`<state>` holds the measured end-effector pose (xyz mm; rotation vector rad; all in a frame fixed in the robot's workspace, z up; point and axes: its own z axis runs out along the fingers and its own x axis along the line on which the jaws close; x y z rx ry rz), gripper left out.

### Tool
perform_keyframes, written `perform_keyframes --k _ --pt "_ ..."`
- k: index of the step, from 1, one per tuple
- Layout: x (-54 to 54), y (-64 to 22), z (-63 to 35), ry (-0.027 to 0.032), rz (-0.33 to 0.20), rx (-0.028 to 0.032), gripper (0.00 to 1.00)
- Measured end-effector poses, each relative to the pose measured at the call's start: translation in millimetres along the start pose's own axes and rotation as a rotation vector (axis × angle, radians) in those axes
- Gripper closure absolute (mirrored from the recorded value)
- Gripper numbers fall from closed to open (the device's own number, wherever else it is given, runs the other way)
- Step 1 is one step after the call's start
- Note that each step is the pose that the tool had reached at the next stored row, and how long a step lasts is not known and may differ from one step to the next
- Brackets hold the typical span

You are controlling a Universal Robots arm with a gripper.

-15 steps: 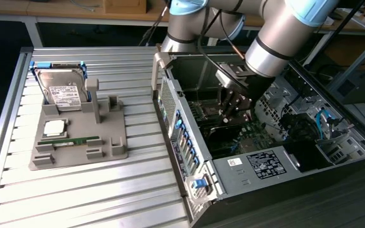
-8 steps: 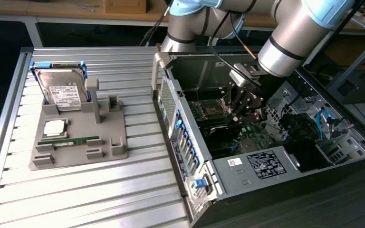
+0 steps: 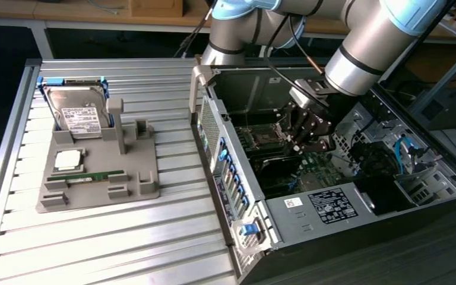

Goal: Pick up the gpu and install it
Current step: 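Press down on the gpu until it lock into place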

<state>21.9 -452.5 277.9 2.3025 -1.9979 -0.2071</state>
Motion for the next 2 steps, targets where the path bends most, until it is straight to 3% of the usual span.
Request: perform_keyframes --k 2 --pt "0.0 0.0 0.0 0.0000 0.000 0.0000 0.89"
